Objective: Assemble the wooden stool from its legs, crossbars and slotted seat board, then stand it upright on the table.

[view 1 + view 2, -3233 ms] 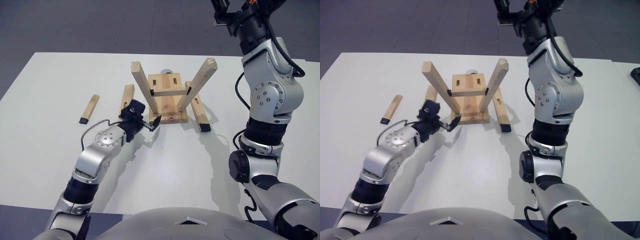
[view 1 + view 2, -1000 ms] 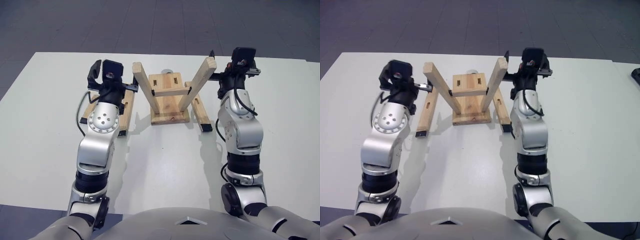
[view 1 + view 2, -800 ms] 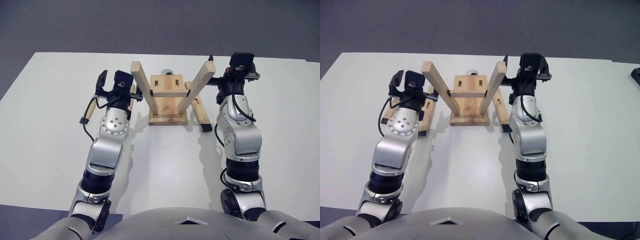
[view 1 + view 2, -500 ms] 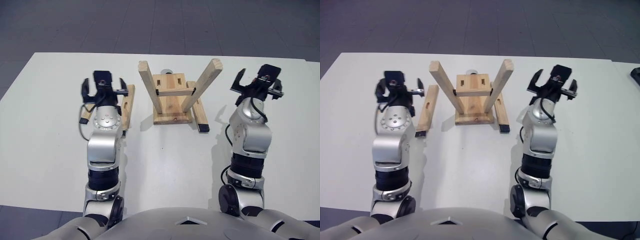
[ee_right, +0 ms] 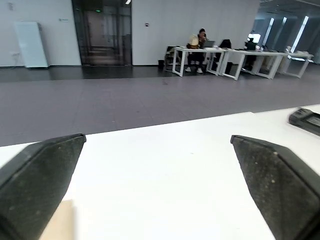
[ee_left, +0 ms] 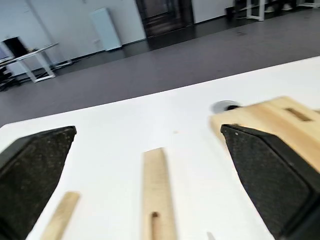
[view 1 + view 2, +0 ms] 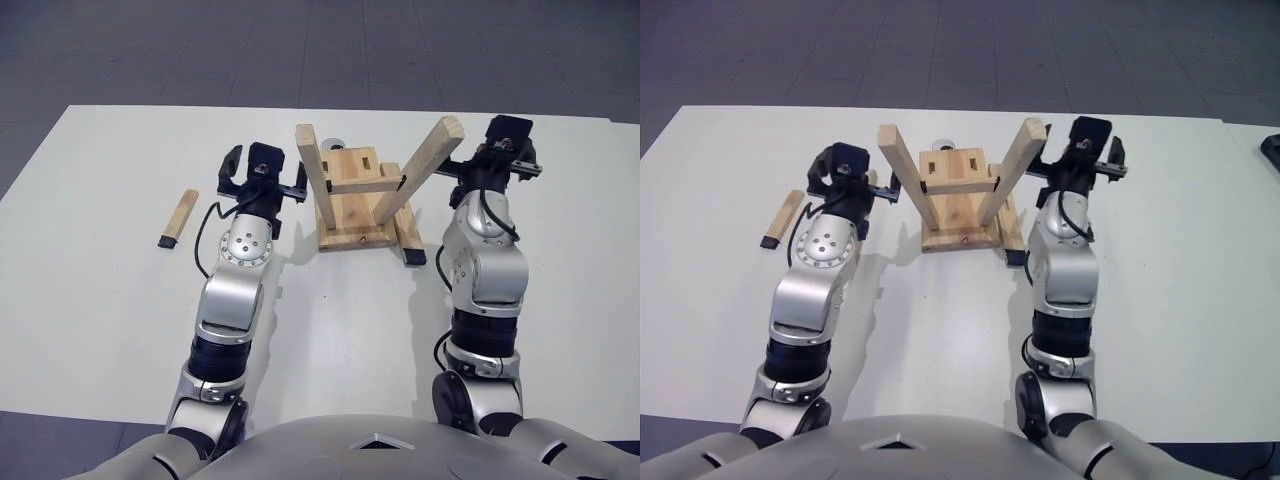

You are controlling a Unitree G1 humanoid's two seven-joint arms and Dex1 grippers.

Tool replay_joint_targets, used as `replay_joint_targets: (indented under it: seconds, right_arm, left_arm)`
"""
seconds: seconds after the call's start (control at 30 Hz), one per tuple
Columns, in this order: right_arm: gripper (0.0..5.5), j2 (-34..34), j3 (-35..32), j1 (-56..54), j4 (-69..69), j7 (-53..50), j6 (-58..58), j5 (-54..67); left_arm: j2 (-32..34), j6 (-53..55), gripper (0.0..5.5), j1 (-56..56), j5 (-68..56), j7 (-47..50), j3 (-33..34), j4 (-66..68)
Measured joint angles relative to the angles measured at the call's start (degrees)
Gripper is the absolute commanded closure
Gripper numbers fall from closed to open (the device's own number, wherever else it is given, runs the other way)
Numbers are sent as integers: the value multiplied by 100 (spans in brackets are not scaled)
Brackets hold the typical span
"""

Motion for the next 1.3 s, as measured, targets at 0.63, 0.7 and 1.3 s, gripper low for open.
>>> replay_joint_targets:
  seconds: [0.63,0.7,1.3]
  right_arm:
    - [10,-1223,2830,-317,-1532,4352,-405,2449]
    - [10,-1315,2929,-222,-1399,4341,-428,2196]
    - [290,-490,2883,-2,-563,3943,69,1970]
  left_arm:
    - [-261,-1412,11,-600,-259,1285,2003,49]
    - [-401,-1473,11,-602,-259,1363,1914,80]
    - [-549,-1565,10,-599,-301,1407,1785,484]
